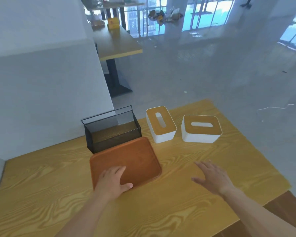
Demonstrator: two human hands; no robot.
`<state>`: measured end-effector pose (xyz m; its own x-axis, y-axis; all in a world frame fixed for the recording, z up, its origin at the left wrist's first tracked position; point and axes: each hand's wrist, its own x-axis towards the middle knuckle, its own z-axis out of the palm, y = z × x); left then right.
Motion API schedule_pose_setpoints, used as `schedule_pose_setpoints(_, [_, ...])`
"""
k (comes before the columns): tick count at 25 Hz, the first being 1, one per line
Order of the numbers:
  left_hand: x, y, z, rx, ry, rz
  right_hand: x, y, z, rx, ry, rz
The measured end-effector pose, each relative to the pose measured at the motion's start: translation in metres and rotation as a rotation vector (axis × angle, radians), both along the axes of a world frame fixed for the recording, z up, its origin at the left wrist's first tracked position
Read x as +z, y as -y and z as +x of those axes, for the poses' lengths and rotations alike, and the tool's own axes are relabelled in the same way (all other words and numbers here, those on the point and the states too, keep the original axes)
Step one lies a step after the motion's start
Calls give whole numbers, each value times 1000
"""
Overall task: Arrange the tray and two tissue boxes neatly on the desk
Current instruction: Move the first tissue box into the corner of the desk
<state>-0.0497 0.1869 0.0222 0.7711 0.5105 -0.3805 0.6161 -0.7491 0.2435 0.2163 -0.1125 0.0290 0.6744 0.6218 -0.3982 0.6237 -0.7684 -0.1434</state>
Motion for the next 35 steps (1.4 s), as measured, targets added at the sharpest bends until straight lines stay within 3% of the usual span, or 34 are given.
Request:
schedule_pose_setpoints(7, [22, 70, 113, -92, 6, 17, 19, 84, 72, -70, 54, 64])
schedule_pose_setpoints(14, [27, 123, 199, -67, 23, 16, 27, 125, 158, 4, 60, 66])
schedule_pose_setpoints(20, [35, 127, 240, -36, 9, 46, 31, 111, 204, 66, 43, 81])
schedule_pose_setpoints(35, [7, 51, 345, -274, 30, 130, 2, 15, 266, 176, 14, 51])
